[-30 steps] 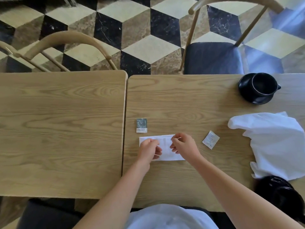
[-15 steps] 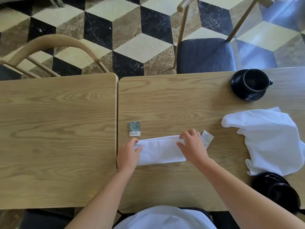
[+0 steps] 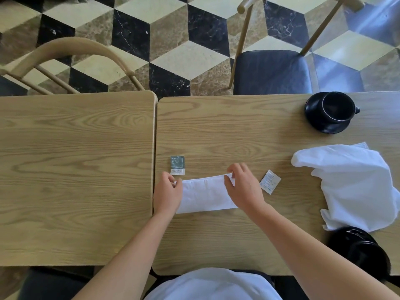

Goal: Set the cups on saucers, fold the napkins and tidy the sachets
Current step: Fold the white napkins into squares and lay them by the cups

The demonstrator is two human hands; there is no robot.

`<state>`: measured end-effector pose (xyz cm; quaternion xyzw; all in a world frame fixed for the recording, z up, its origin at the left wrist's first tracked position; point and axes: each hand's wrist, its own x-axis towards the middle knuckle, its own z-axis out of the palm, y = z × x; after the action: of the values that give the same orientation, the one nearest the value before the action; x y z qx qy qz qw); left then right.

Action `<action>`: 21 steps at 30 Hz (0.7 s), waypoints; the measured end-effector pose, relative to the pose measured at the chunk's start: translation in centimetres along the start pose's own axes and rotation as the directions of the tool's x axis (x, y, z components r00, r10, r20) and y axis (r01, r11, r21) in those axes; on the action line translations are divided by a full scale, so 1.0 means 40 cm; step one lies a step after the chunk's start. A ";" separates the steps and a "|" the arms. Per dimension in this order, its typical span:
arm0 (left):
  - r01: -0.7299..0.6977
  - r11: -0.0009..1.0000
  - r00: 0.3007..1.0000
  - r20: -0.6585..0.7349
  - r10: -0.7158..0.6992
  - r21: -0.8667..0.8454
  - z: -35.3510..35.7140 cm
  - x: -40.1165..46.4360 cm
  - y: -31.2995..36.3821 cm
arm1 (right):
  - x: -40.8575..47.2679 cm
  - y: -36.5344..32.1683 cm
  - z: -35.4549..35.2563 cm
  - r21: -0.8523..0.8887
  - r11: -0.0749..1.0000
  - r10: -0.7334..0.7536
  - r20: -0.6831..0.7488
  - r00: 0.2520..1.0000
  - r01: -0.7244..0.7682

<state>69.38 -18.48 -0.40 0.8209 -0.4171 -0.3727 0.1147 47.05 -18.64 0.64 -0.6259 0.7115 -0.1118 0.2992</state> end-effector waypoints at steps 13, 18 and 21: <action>0.547 0.758 0.795 0.504 -0.338 -0.355 0.129 -0.013 0.021 | 0.013 -0.075 0.141 0.398 0.588 0.280 0.717 0.639 -0.704; 0.547 0.789 0.750 0.583 -0.313 -0.280 0.140 0.010 -0.008 | 0.036 -0.004 0.120 0.338 0.549 0.347 0.740 0.576 -0.764; 0.499 0.838 0.770 0.556 -0.313 -0.221 0.131 0.021 -0.021 | 0.047 0.010 0.115 0.291 0.572 0.340 0.767 0.544 -0.767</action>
<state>66.50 -17.95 -4.91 0.7328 -0.1668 -0.6565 0.0649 49.26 -19.39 -3.76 -0.2160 0.6581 -0.0045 0.7212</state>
